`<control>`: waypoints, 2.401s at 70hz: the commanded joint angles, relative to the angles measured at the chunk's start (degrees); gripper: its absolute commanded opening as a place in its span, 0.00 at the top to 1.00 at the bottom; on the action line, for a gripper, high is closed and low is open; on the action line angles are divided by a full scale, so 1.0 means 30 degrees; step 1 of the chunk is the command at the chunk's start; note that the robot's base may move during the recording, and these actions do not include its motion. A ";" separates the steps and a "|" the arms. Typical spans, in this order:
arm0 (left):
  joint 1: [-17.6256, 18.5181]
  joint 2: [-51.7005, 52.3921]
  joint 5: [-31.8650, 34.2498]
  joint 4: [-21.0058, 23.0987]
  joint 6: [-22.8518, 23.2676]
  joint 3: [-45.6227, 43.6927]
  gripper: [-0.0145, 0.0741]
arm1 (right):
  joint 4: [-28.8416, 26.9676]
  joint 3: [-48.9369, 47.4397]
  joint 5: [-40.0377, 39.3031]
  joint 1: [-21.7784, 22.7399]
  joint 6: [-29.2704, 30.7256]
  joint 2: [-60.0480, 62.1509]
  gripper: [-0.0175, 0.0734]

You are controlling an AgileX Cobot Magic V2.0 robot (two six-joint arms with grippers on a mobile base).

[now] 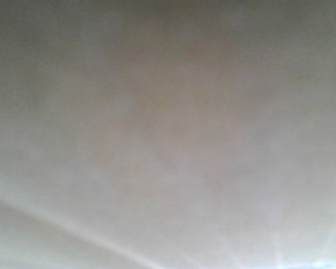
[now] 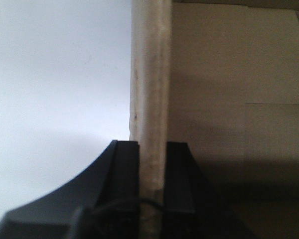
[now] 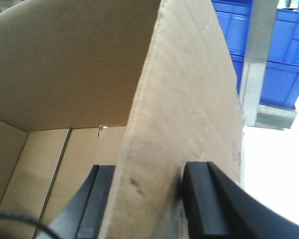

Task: Grab box from left shelf to table start
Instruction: 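Hold the box with both grippers while the base drives to the table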

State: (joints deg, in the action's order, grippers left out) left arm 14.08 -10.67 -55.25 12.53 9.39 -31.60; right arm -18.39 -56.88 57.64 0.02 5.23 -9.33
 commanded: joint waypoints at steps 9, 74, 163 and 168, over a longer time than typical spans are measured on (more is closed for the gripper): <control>0.0068 -0.0387 -0.3963 0.0606 -0.0027 0.0165 0.95 | 0.0706 -0.0508 -0.1142 0.0016 0.0120 -0.0059 0.74; 0.0068 -0.0387 -0.3963 0.0606 -0.0027 0.0165 0.95 | 0.0706 -0.0508 -0.1142 0.0016 0.0120 -0.0059 0.74; 0.0068 -0.1076 -0.3671 -0.0533 -0.0027 -0.3473 0.95 | 0.0706 -0.0508 -0.0643 0.0016 0.0120 -0.0590 0.74; 0.0068 -0.2015 -0.4156 -0.1500 -0.0027 -0.5290 0.95 | 0.0706 -0.0546 -0.0334 0.0016 0.0120 -0.1427 0.74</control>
State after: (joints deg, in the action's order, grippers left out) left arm 14.08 -13.40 -61.35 9.52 9.34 -40.85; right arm -16.69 -56.65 60.35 0.02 5.79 -10.84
